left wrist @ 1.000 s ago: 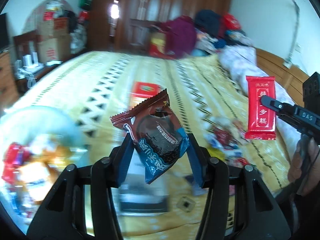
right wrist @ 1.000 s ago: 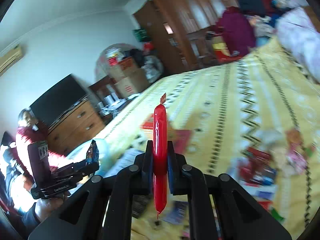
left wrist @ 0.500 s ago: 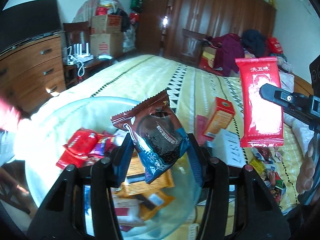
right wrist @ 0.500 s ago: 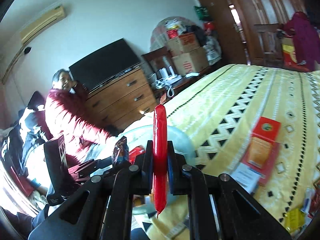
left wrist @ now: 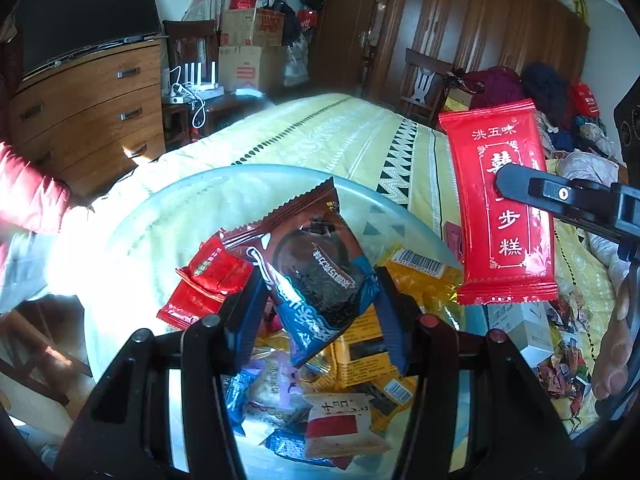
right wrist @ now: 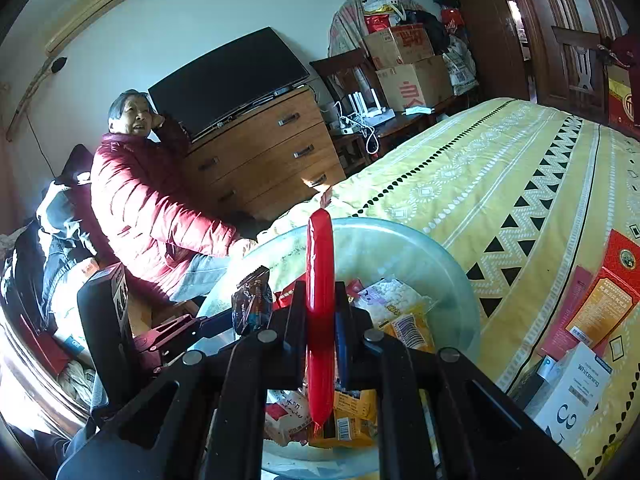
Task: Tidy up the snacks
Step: 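Carry both snacks to the glass bowl and open both tools over it, then move both open tools back over the snack heap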
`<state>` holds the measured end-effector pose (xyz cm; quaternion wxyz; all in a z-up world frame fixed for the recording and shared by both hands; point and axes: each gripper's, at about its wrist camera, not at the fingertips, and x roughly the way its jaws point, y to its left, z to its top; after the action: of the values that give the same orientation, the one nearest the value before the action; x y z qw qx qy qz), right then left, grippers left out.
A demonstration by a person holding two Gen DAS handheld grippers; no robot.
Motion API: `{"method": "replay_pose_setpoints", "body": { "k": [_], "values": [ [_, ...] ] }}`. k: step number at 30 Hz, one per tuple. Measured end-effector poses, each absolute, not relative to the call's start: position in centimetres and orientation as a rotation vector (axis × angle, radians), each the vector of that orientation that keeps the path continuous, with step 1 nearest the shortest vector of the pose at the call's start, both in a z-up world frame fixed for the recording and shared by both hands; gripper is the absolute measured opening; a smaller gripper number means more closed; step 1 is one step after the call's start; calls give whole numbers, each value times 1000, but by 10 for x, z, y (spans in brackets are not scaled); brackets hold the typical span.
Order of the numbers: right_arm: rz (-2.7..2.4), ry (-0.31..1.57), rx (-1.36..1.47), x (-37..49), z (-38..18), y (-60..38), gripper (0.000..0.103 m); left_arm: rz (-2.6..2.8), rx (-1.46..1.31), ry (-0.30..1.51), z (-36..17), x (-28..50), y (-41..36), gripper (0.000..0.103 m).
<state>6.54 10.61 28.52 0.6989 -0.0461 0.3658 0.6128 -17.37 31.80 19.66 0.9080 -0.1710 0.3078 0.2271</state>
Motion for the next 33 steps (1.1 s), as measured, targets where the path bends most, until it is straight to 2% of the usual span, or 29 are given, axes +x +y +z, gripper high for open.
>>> {"method": "replay_pose_setpoints", "body": {
  "k": [12,15,16,18,20,25,27,29,33],
  "values": [
    [1368,851,-122,68,273,125,14,492,-364,667,191,-174,328,55],
    [1372,853,-123,68,274,131,17,500,-365,671,191,-174,330,56],
    [1371,852,-123,68,273,132,19,502,-362,675,191,-173,330,59],
    [1383,863,-111,69,273,133,28,512,-356,680,190,-173,330,62],
    [1367,847,-111,68,275,131,57,521,-352,684,189,-173,330,68],
    [1332,808,-96,66,282,114,59,580,-327,699,189,-174,327,94],
    [1315,785,-96,65,286,102,66,604,-309,699,192,-174,324,96],
    [1292,749,-100,63,292,86,86,618,-293,697,196,-173,321,97],
    [1217,628,-139,52,305,29,90,605,-234,628,217,-171,290,97]
  ]
}}
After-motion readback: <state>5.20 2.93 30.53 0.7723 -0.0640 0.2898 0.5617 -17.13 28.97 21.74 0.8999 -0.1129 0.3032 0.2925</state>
